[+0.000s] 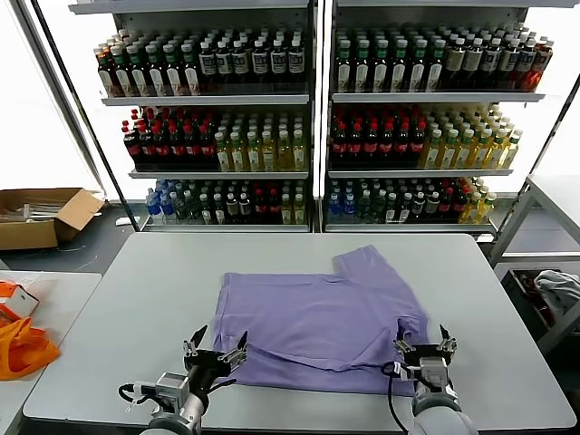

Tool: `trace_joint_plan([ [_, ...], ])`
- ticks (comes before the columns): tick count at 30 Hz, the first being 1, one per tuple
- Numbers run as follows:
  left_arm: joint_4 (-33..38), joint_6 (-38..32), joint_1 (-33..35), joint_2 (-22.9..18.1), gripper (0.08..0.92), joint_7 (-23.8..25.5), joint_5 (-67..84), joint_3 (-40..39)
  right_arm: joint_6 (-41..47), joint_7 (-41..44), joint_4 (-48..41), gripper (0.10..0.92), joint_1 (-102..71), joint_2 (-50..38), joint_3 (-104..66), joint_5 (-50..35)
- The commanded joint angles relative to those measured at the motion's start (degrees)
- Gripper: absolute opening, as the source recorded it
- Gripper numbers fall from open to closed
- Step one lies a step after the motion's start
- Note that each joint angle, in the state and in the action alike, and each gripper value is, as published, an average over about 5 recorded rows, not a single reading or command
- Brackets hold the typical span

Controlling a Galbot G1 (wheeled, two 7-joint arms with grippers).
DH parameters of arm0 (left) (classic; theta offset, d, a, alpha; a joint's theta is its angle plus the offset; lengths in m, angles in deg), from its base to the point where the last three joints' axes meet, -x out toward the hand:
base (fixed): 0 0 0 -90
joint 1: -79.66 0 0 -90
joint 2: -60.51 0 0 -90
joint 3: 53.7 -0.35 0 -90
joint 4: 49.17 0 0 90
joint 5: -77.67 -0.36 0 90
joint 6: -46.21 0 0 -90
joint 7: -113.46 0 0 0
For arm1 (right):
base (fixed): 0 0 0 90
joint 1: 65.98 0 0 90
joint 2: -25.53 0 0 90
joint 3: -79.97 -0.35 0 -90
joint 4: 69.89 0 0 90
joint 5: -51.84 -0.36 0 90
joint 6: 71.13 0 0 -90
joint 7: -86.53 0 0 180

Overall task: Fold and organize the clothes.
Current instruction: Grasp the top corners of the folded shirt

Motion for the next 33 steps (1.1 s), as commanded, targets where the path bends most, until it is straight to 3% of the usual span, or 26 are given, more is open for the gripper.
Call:
trace_joint_plan([
  [1, -3.6, 1.0, -5.0, -0.1, 0.823, 0.4, 0.7, -0.3, 0.3, 0.2, -7.4, 0.823, 8.3, 1.0, 0.4, -0.6],
  [9, -8.2, 2.6, -10.8, 2.1, 0.823, 0.4, 3.3, -0.3, 0.3, -0.4, -12.4, 0.823, 15.5, 2.1, 1.5, -2.4],
  [17, -16.5, 2.7, -23.1, 4.6, 0.822, 0.8, 8.5, -2.2, 0.3, -1.4, -21.4, 0.823, 27.7, 2.7, 1.9, -10.4],
  [23, -26.6, 2.6, -33.2, 6.3, 0.823, 1.9, 15.6, -5.1, 0.2, 0.6, -31.0, 0.823, 36.3, 4.3, 2.8, -15.4],
  [29, -36.9, 2.5, -40.1, 6.6, 0.823, 4.9, 15.6, -6.6, 0.2, 8.5, -37.6, 0.823, 40.9, 3.8, 4.7, -13.9],
  [33, -42.0, 2.5, -43.4, 6.1, 0.823, 5.2, 14.8, -6.6, 0.2, 18.3, -40.7, 0.823, 42.3, 1.9, 5.8, -10.0],
])
